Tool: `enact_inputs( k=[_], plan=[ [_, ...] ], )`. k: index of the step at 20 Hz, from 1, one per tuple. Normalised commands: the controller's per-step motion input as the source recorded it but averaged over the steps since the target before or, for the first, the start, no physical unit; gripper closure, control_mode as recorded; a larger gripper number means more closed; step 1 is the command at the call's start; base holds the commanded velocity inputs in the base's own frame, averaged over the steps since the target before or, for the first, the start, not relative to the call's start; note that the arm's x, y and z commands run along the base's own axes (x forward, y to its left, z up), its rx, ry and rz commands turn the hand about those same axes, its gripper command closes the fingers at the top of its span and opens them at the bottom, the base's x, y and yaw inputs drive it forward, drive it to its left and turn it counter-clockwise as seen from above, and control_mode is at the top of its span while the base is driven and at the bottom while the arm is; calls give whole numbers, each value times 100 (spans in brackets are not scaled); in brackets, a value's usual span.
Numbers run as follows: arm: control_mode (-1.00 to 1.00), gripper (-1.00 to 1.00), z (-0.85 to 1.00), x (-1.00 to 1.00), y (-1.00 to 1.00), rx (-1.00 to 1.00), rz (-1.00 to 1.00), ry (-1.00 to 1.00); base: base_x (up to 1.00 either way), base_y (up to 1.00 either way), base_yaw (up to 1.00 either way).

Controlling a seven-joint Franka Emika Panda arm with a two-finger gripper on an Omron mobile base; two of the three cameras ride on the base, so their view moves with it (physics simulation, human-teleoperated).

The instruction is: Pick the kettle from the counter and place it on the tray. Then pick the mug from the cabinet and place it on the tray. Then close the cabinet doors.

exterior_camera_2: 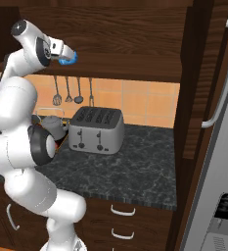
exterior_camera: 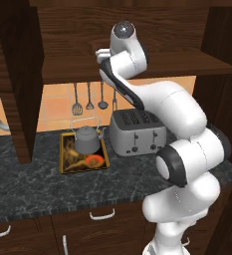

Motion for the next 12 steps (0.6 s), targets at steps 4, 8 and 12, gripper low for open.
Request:
enact_inputs(
  k=[4, 8, 12],
  plan=[
    [-100, -100, 0, 44, 3, 0, -2, 2, 0, 0, 0],
    [-100, -100, -8, 40, 0, 0, 0, 7, 0, 0, 0],
    [-100, -100, -4, 5, 0, 0, 0, 7, 0, 0, 0]
  ],
)
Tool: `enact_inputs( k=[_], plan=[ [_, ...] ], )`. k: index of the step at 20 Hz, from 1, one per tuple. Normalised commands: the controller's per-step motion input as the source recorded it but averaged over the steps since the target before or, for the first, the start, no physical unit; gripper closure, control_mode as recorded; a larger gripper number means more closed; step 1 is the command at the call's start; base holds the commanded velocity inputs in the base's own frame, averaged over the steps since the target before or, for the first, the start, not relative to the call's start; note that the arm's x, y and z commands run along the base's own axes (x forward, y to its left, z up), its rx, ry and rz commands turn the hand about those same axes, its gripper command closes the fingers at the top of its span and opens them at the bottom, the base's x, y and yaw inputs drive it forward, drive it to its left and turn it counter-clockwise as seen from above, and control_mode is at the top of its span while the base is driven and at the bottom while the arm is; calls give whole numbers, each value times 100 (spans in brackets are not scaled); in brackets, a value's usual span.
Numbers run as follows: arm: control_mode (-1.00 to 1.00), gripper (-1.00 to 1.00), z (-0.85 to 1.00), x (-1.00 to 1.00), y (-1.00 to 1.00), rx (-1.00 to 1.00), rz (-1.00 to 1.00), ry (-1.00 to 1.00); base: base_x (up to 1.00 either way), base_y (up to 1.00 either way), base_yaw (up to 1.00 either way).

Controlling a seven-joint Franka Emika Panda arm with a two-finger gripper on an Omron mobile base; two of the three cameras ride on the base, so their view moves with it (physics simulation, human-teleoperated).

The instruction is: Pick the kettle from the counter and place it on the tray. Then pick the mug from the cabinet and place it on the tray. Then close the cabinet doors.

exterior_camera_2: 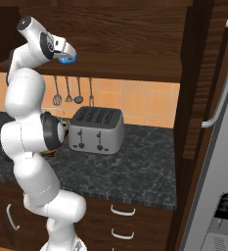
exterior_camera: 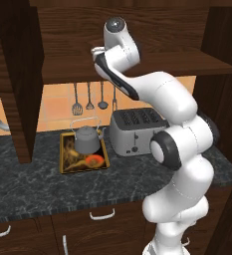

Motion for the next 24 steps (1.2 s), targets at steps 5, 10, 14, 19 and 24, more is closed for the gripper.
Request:
enact_inputs(
  k=[5, 10, 14, 19, 24],
  plan=[
    [-100, -100, -4, -1, 0, 1, 0, 1, 0, 0, 0],
    [-100, -100, -7, -2, 0, 4, 0, 0, 0, 0, 0],
    [-100, -100, -16, -14, -7, 5, 0, -3, 0, 0, 0],
    [-100, -100, -7, -17, -9, 6, 0, -10, 0, 0, 0],
    [-100, -100, -4, -10, -19, 4, 0, -8, 0, 0, 0]
  ],
)
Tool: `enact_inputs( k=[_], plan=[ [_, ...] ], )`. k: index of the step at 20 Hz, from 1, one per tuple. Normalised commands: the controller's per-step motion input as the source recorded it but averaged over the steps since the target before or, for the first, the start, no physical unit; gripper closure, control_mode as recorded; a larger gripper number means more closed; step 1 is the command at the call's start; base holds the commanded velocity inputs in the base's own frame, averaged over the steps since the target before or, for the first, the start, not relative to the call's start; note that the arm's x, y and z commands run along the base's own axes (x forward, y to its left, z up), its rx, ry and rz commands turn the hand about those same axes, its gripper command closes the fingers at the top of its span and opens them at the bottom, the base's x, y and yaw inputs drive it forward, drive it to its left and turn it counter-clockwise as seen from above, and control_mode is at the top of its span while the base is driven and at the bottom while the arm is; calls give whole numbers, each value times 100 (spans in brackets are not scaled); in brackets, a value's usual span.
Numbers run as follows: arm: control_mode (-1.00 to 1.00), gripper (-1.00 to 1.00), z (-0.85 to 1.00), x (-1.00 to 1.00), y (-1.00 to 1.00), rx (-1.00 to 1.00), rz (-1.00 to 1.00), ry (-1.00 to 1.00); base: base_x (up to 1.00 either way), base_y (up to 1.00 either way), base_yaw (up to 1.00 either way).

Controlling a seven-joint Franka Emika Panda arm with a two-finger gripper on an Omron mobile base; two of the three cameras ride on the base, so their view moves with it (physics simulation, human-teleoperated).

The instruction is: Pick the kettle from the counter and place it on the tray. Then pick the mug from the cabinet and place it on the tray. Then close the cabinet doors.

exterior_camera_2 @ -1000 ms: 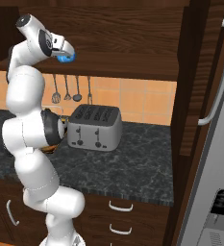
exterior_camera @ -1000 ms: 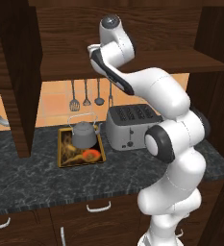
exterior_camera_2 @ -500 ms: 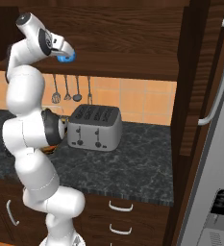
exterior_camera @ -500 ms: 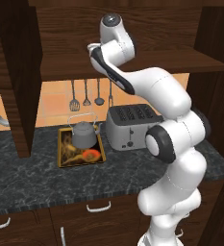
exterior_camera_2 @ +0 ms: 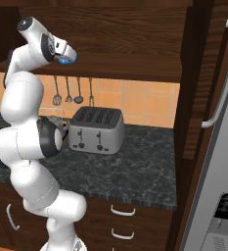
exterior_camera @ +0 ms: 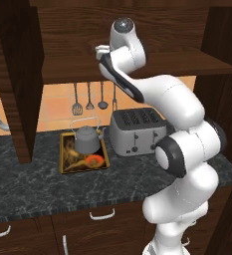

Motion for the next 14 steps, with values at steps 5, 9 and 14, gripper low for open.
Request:
enact_inputs(
  k=[5, 9, 14],
  plan=[
    [-100, -100, -1, 0, -4, 6, 0, 0, 0, 0, 0],
    [-100, -100, 0, 7, 3, 8, 0, 0, 0, 0, 0],
    [-100, -100, 0, 3, 6, 5, 0, 0, 0, 0, 0]
  ],
)
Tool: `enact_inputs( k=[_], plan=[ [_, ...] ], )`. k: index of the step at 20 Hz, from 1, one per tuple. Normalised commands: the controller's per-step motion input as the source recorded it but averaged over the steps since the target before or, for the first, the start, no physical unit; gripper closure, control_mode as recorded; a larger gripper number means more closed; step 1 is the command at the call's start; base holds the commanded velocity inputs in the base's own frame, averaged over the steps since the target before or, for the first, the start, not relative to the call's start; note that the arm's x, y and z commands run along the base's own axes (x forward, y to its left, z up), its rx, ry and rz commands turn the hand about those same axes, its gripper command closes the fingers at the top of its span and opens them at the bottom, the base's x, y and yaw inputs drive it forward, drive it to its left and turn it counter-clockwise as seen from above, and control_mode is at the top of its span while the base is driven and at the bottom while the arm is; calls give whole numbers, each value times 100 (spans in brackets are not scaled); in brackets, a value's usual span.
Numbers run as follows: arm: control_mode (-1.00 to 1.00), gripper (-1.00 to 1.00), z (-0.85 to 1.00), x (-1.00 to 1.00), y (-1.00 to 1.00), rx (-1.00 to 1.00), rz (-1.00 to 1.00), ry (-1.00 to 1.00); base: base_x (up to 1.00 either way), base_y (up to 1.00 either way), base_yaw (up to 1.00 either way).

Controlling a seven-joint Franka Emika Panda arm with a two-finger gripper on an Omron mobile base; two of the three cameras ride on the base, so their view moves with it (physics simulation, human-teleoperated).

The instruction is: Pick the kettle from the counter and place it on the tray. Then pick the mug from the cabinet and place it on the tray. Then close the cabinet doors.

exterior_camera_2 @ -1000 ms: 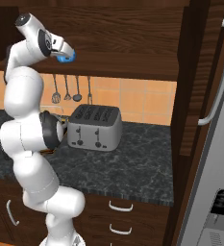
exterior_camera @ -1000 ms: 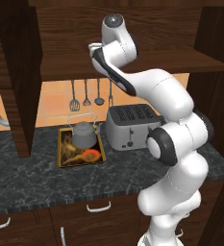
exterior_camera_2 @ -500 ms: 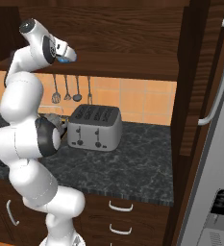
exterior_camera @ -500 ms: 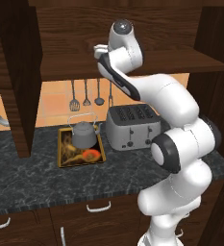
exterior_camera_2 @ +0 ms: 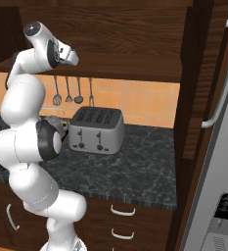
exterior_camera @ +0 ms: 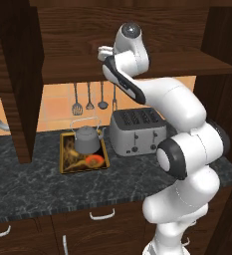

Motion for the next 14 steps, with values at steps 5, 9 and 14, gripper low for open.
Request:
enact_inputs(
  k=[5, 9, 14],
  plan=[
    [-100, 100, 0, 18, 10, 1, 0, 0, 0, 0, 0],
    [-100, 100, -5, 19, 0, 0, 0, -2, 0, 0, 0],
    [-100, 100, 1, 6, 0, 0, 0, -8, 0, 0, 0]
  ],
)
